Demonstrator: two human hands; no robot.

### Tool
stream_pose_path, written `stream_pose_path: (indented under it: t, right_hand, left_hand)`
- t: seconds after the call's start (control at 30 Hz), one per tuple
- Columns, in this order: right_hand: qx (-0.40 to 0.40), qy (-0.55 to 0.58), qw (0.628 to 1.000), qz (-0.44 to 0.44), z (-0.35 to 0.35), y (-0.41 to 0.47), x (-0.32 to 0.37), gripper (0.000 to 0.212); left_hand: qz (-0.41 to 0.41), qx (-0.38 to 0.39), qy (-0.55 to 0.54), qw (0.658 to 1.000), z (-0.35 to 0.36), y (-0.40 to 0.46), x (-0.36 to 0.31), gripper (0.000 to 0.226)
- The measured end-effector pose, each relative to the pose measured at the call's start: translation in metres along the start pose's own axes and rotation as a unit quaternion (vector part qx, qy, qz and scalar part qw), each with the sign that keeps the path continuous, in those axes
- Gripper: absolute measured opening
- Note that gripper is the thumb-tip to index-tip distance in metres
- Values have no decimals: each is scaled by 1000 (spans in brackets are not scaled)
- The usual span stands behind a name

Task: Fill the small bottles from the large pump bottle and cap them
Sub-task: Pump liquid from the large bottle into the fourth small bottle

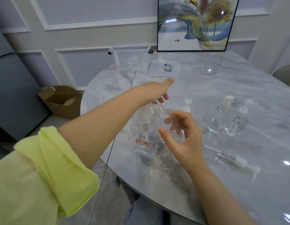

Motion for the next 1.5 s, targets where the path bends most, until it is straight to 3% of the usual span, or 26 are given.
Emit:
stream_pose_path:
  t: [0.9, 1.1, 1.5]
  right_hand:
    - [7, -29, 1000, -1, -1, 1, -3, 39]
    - [-1, -14, 1000, 2, -2, 2, -3, 39]
    - [4, -17, 1000, 2, 0, 0, 0, 39]
  left_hand:
    - [-8, 35, -1, 999, 3, 3, 1, 74]
    - [1, -5, -10, 1000, 3, 2, 1, 73]
    - [6, -7, 1, 1000, 2, -1, -2, 74]
Point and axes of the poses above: each hand's wrist, its own y-axis towards the middle knuckle, its own z-axis out of the palm, x = y × z, the point moved 3 cm from there along y, towards the middle knuckle, and after that the axes turned 10 degrees about -z, right-handed, at the moved point
